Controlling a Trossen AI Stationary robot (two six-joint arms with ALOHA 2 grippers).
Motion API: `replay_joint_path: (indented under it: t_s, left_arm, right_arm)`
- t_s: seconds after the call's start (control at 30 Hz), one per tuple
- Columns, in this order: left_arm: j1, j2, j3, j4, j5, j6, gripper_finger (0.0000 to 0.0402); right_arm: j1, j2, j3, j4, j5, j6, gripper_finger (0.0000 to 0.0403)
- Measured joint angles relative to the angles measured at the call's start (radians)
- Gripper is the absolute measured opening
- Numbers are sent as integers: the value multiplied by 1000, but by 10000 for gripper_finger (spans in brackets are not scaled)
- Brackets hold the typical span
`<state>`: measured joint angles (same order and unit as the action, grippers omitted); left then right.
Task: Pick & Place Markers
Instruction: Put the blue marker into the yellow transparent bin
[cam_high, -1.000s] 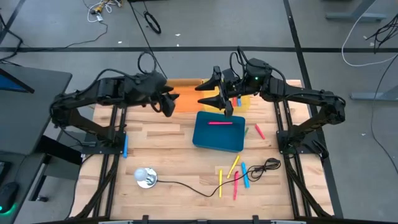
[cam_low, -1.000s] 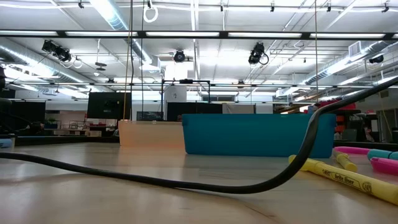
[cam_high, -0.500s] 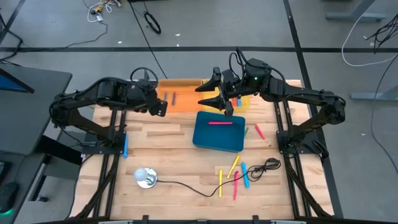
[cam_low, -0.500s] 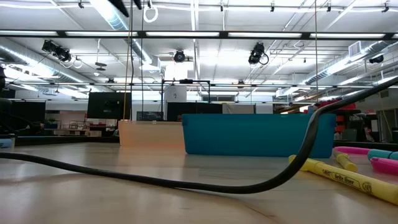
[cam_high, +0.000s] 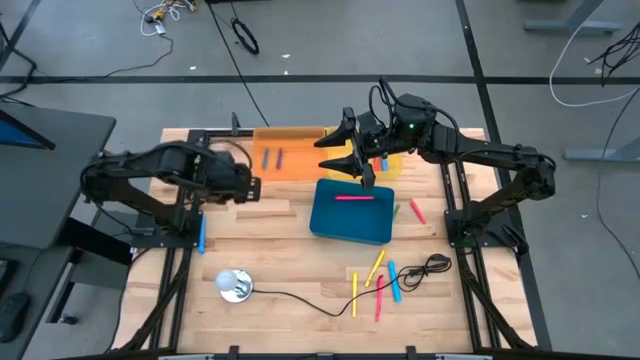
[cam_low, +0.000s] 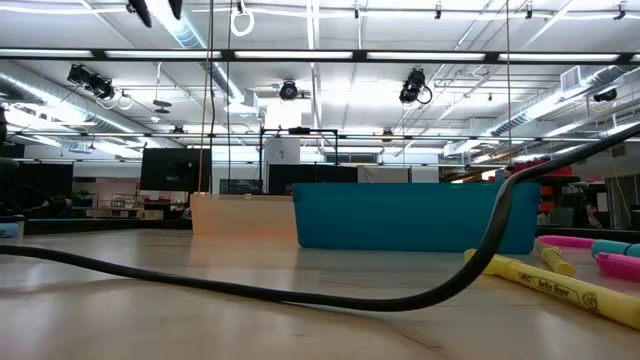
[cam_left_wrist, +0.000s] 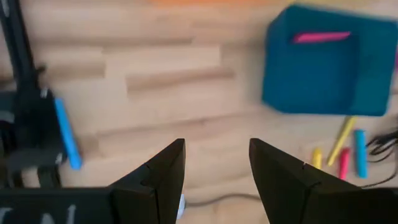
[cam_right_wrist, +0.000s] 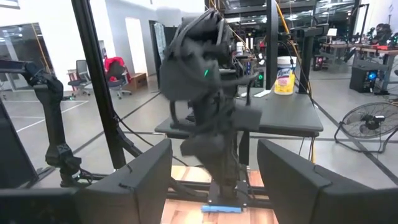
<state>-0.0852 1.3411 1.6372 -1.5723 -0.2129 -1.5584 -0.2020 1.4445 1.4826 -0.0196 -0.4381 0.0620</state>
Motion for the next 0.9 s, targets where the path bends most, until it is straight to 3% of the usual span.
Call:
replay_joint_path:
  t_s: [0.17, 0.47, 0.9]
  left_arm:
    - [-48, 1, -121, 2, 78, -142, 177]
    - [-133, 1, -348, 0, 104, -329, 153]
    - [-300, 1, -604, 91, 245, -540, 244]
  right_arm:
    - [0, 0, 0, 0, 0, -2, 236]
    - [0, 0, 0, -6, 0, -33, 236]
    - [0, 0, 0, -67, 0, -82, 236]
